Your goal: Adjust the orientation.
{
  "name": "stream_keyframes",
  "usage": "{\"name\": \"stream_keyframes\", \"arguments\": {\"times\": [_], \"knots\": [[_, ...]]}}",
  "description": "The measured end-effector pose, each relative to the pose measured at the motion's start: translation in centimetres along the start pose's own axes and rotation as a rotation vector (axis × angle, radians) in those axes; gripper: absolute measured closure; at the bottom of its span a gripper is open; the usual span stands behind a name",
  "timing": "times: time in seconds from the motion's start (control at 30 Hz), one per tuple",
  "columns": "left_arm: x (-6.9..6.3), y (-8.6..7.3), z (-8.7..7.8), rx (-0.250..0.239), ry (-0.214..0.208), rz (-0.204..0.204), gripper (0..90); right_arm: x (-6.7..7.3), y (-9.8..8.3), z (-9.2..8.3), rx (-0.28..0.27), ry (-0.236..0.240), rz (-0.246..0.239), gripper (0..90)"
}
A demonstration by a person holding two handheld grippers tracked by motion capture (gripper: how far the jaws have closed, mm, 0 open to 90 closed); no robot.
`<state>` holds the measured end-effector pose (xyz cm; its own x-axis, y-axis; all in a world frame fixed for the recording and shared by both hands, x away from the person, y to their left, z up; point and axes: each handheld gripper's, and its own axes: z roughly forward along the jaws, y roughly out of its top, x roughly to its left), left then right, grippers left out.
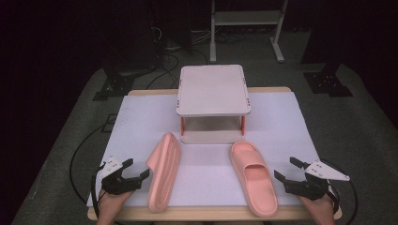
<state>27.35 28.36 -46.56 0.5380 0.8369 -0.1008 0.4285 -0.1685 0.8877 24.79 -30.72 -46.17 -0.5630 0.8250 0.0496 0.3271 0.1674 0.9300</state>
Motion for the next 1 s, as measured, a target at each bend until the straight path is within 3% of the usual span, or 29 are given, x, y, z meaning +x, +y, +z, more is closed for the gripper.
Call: {"name": "stream_keyframes", "arguments": {"times": [0.2,0.53,0.7,0.87,1.0], "knots": [[-0.1,0.0,0.9,0.048,0.006,0.003,17.0,0.0,0.0,0.0,-0.004,0.006,0.0,17.6],[-0.1,0.2,1.9,0.092,-0.03,-0.003,29.7,0.2,0.1,0.4,-0.006,0.019,0.005,17.4],[-0.1,0.4,2.2,0.097,-0.053,-0.001,37.4,0.3,0.1,0.5,0.0,0.025,0.006,17.3],[0.0,0.8,2.9,0.098,-0.059,-0.024,36.6,0.3,0.1,0.6,0.002,0.029,0.008,17.3],[-0.5,1.3,3.4,0.103,-0.084,-0.005,47.5,0.3,0.1,0.6,0.007,0.032,0.008,17.3]]}}
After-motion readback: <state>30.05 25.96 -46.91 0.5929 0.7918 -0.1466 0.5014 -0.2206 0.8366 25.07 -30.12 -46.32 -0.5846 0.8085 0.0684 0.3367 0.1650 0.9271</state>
